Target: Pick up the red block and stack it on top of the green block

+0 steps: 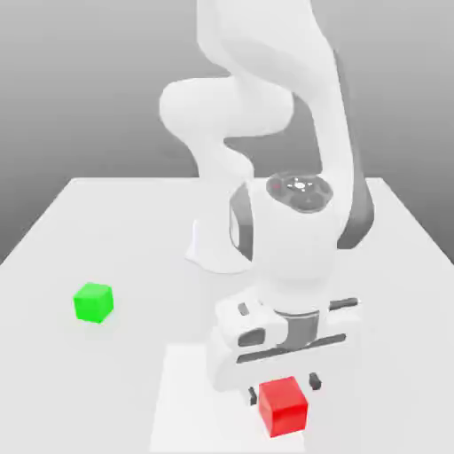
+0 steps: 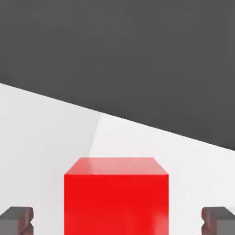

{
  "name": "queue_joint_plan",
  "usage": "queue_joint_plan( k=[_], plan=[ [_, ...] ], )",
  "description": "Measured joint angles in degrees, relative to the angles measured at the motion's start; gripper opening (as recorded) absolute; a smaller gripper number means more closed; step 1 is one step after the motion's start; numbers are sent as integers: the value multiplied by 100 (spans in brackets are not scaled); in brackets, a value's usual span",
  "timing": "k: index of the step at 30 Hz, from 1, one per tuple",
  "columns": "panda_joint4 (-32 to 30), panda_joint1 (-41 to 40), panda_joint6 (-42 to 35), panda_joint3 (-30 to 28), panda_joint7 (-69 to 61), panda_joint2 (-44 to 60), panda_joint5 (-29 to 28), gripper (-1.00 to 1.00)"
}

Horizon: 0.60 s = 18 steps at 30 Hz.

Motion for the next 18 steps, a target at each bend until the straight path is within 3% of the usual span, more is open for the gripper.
queue_joint_plan(
  k=[6,11,14,18],
  plan=[
    [2,-10,15,8,21,19,-26,-100],
    [-139,-71,-737,88,-84,-875,124,-100],
    [-419,-317,-899,-370,452,-1328,-52,-100],
    [-859,-1253,-985,-870,1436,-1877,-443,-100]
  ],
)
